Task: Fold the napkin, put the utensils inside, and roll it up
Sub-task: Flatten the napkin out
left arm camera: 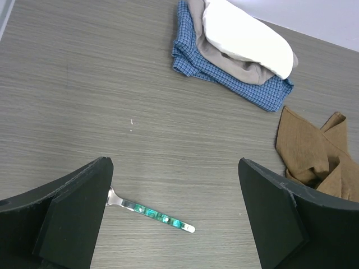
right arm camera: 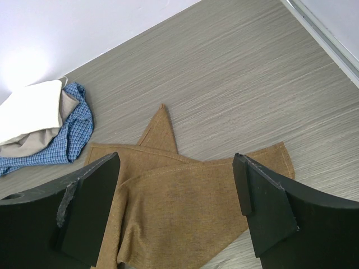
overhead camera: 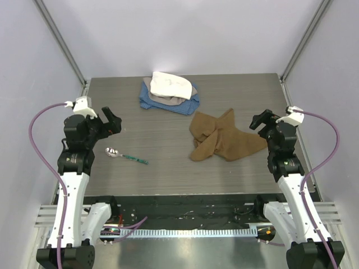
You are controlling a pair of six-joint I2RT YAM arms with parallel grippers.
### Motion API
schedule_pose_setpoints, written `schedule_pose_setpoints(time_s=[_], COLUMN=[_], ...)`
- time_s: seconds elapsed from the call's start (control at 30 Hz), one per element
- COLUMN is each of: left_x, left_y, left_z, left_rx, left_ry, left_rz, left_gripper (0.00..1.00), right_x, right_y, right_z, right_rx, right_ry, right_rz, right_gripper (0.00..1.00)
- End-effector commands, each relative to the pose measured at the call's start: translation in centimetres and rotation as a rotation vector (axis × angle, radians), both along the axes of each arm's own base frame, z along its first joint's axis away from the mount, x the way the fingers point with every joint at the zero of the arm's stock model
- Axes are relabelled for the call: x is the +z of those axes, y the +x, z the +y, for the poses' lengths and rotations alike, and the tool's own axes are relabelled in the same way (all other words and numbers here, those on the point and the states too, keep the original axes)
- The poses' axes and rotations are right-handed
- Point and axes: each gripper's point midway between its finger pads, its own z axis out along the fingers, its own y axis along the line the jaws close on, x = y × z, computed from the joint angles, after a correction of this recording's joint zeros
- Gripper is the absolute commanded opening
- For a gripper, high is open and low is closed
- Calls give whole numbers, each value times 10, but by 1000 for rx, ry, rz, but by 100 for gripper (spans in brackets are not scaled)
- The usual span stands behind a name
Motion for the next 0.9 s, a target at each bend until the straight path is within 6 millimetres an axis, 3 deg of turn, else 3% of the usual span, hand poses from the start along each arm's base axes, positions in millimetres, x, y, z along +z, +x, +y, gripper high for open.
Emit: schedule_pose_setpoints(time_s=[0.0,0.2,0.37,0.47,0.5,0.57,0.6,0.67,0.83,0.87], left_x=[9,3,-17,-35,-45,-55,-76,-81,-131,-132], left_y=[6,6,10,15,13,22,20,25,26,24], left_z=[6,-2,-24,-56,-88,-110,-142,-172,-249,-263], left_rx=[41,17,-41,-83,-162,-164,-240,-297,-497,-553], left_ry=[-14,-63,-150,-173,-160,-133,-111,-129,-48,-68], left_rz=[-23,-24,39,72,103,105,167,187,284,281], left_gripper=[100,100,87,86,86,86,86,86,83,84], right_x=[30,29,24,23,22,18,16,9,-6,-9], right_y=[2,4,6,9,9,8,8,7,4,2], right_z=[-5,-2,3,11,12,15,16,20,25,26], right_rx=[-24,-9,13,52,58,73,76,94,114,120], right_ry=[-8,-5,12,25,30,39,46,54,76,77], right_rz=[-72,-64,-53,-38,-29,-11,-4,22,68,80], right_gripper=[91,91,90,89,89,89,89,89,88,88])
